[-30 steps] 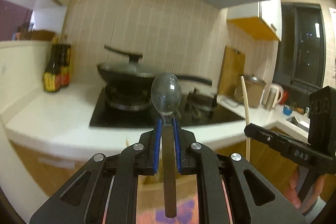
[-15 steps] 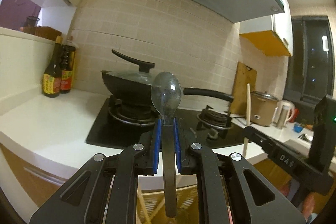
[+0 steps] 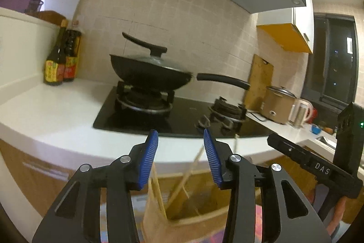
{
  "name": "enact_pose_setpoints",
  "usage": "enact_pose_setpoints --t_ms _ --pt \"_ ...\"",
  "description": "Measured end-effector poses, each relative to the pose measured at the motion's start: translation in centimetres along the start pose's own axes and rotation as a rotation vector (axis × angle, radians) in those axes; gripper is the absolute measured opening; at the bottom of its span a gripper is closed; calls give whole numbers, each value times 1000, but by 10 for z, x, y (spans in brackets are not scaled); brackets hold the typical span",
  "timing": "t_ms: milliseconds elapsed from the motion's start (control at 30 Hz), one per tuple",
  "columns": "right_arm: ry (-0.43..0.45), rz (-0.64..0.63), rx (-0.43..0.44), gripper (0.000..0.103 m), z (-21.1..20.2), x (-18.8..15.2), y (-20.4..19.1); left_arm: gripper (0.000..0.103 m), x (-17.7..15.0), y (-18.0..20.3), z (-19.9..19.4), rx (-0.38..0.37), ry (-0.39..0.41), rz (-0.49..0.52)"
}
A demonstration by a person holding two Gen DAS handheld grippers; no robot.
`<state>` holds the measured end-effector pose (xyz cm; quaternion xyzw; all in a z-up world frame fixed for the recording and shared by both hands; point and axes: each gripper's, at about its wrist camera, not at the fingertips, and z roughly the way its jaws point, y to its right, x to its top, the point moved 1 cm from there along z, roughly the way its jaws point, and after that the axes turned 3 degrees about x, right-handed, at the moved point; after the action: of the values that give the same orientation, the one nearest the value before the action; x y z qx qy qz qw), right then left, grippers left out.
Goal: Organize utensils
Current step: 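Open both tools to drop the chopstick and spoon into the basket, then move both tools back down toward the remaining utensils on the table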
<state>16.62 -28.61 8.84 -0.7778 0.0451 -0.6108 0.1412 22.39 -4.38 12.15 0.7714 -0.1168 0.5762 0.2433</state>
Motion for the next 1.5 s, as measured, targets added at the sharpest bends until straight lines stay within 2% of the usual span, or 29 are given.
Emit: enact_pose_setpoints --t_ms 33,100,400,533,700,833,967,1133,1300,1500 --pt "-10 5 -1 44 -9 -2 0 48 0 -1 -9 -6 -7 1" --pt "-43 10 -1 44 -23 -6 -2 52 -1 0 -26 -14 -22 5" --pt "-254 -48 0 43 -81 -29 -32 53 -25 15 -80 -82 -238 2" --pt "-367 -83 -22 43 -95 -50 -46 53 -49 24 -99 -52 -336 43" --pt "-514 -62 -30 43 -107 -88 -47 53 -85 35 -113 -26 -469 78" --pt "-610 9 -59 43 -105 -123 -33 52 -115 30 -117 -19 -567 47" --pt "-733 70 -61 33 -96 -167 -18 52 -141 26 -118 5 -625 34" --pt "-782 106 -42 26 -90 -196 -9 48 -174 20 -117 12 -680 -5" --pt "-775 107 -51 26 -83 -200 -6 48 -191 19 -116 11 -698 -36" --pt "-759 25 -77 23 -78 -203 -17 48 -199 21 -120 14 -700 -34"
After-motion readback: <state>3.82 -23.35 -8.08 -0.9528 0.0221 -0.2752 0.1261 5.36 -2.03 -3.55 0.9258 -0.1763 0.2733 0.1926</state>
